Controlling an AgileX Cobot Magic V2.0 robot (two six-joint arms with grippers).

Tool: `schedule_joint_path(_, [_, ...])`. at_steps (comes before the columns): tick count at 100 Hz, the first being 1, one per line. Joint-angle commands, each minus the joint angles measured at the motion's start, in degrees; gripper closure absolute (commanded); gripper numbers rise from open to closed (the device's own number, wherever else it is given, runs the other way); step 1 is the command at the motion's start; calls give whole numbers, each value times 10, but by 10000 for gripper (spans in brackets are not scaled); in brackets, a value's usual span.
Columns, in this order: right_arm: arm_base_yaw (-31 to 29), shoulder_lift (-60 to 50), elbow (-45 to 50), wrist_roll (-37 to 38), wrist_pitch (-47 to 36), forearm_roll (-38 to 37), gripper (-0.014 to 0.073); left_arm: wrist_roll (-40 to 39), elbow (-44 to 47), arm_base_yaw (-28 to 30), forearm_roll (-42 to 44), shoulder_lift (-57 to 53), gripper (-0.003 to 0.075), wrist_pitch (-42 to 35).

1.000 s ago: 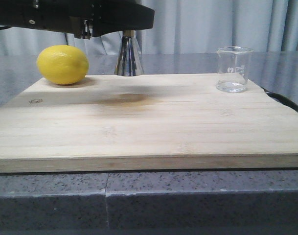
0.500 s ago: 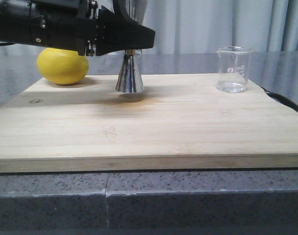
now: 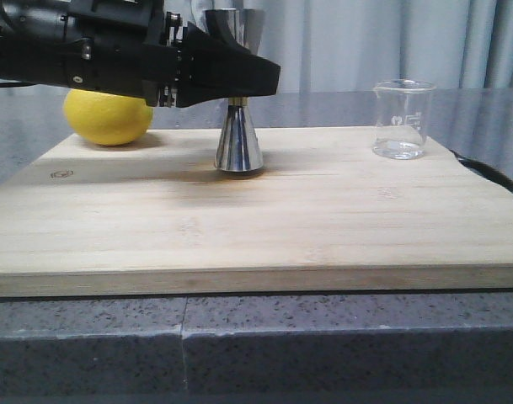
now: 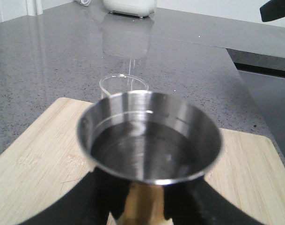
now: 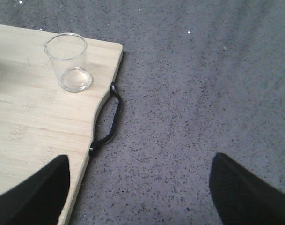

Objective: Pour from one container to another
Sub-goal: 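Lower the filled jigger onto the board with the left gripper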

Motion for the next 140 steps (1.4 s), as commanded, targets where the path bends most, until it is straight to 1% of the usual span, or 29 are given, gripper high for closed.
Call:
schedule_joint_path(1, [1, 0, -20, -6, -40, -16, 61, 7, -12, -4, -35, -27, 479, 61])
schedule_joint_path(35, [1, 0, -20, -6, -40, -16, 61, 13, -12, -4, -34, -27, 479, 53])
schedule_joint_path(42, [1, 0, -20, -6, -40, -16, 61, 13, -12, -4, -34, -27, 479, 41])
schedule_joint_path(54, [1, 0, -20, -6, -40, -17, 61, 13, -12, -4, -30, -27, 479, 50])
schedule_joint_path(67, [1, 0, -20, -6, -40, -17, 61, 13, -12, -4, -23, -26, 479, 27])
schedule_joint_path(122, [1, 0, -20, -6, -40, -17, 61, 13, -12, -4, -11, -23, 477, 25])
schedule_joint_path(130, [1, 0, -20, -6, -40, -17, 61, 13, -12, -4, -9, -23, 466, 25])
schedule_joint_path(140, [1, 0, -20, -6, -40, -17, 61, 13, -12, -4, -9, -23, 419, 25])
